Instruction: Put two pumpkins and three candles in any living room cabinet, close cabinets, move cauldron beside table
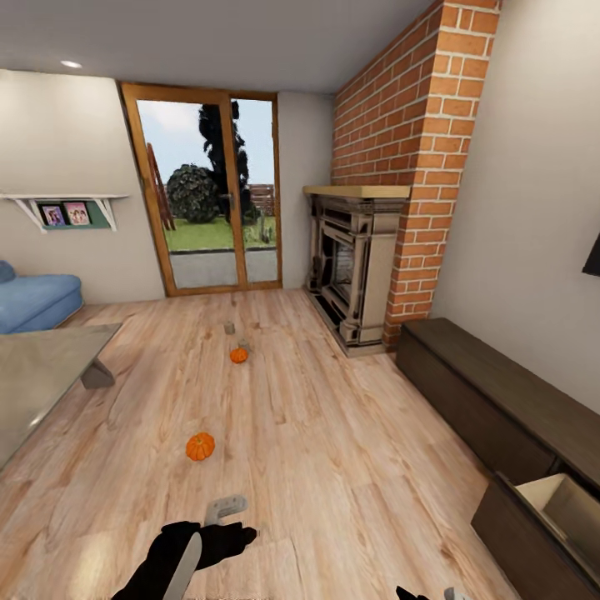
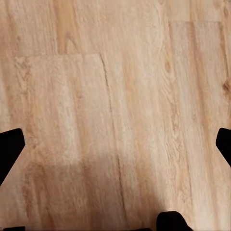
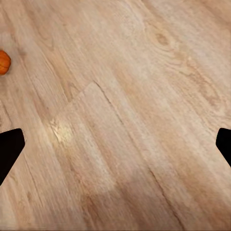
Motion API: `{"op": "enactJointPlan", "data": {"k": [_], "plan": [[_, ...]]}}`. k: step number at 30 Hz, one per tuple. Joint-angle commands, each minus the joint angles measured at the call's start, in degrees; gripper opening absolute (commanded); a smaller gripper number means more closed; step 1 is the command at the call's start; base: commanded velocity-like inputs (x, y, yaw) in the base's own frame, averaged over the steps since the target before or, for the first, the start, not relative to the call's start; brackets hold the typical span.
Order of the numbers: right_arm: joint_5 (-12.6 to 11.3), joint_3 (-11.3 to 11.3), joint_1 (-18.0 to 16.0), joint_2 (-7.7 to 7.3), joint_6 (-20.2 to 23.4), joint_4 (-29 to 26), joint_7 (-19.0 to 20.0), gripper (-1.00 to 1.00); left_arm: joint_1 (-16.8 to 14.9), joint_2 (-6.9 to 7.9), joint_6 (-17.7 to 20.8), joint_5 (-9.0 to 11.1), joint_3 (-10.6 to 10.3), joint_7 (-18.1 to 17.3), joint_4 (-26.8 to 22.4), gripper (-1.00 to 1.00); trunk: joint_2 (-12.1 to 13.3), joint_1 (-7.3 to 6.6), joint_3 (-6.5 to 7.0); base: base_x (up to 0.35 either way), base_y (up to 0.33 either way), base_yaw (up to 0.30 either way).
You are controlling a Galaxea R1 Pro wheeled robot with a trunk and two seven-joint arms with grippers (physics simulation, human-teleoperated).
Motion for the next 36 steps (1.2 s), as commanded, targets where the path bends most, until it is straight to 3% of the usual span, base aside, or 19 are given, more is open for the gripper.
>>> {"op": "enactJointPlan", "data": {"k": [1, 9, 36], "plan": [[-0.5, -0.2, 0.0, 0.0, 0.5, -0.1, 0.2, 1.0, 0.0, -0.03, 0.2, 0.0, 0.0, -0.1, 0.0, 1.0, 0.4, -0.23, 0.08, 0.0, 0.0, 0.261], [-0.5, -0.2, 0.0, 0.06, 0.6, -0.1, 0.2, 1.0, 0.0, -0.05, 0.2, 0.1, 0.0, -0.1, 0.0, 1.0, 3.6, -1.99, 1.2, 0.0, 0.0, 0.208], [-0.6, -0.3, 0.0, 0.06, 0.6, 0.1, -0.3, 1.0, 0.0, -0.05, 0.2, 0.3, 0.0, -0.1, 0.2, 1.0, 14.4, -7.92, 6.01, 0.0, 0.0, 0.018]]}}
